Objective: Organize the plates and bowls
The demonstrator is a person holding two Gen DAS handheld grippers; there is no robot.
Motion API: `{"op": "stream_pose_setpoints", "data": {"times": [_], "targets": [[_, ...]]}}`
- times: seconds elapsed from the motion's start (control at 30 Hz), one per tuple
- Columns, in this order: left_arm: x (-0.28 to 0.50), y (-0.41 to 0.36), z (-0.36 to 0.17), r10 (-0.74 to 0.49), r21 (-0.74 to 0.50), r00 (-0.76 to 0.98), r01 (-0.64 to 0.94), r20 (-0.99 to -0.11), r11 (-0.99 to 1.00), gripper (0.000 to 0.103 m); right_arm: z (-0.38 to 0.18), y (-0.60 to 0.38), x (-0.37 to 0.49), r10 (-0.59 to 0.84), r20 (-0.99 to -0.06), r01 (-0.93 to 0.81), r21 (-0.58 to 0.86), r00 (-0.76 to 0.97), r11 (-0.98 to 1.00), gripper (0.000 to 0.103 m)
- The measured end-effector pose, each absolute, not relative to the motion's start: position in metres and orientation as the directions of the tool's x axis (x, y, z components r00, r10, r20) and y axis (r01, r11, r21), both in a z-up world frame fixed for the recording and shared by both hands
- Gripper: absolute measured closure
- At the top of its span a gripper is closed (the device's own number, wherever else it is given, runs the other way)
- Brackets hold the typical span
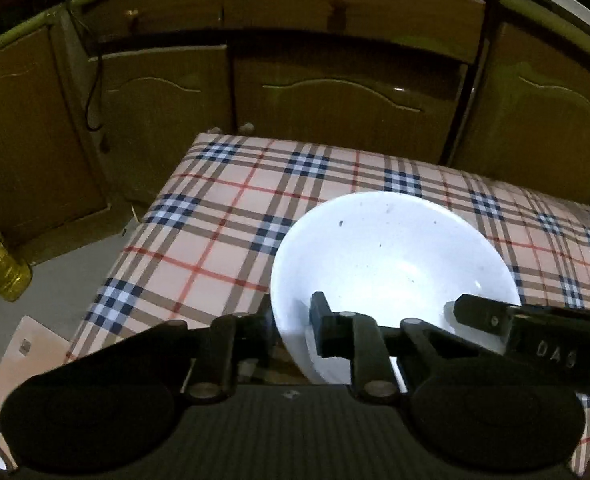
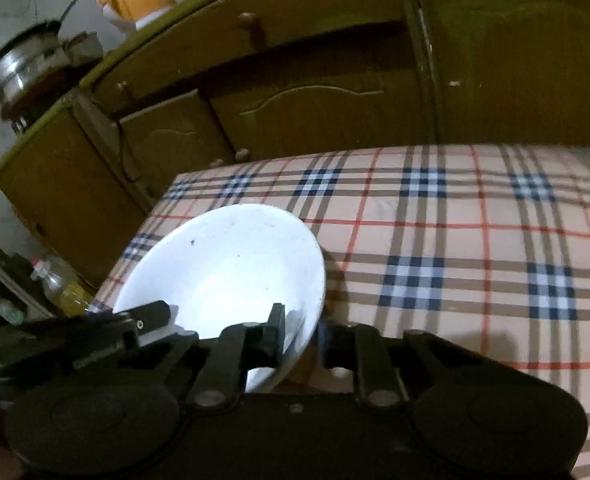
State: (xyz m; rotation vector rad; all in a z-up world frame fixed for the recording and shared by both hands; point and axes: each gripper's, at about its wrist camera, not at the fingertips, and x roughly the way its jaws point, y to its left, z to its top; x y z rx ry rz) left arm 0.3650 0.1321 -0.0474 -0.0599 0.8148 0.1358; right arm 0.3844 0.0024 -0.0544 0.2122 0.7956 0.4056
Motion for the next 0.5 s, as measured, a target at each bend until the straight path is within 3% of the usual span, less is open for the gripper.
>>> {"op": "stream_pose_setpoints", "data": {"times": [0.5], "targets": [[0.279,0.071,0.033,0.081,-0.016,0.759,-0.119,-0.646,0.993,0.082,0.032,-0.059,0.287,0.410,-0.542,-0.313,0.266,0.734,0.912,0.082]]}}
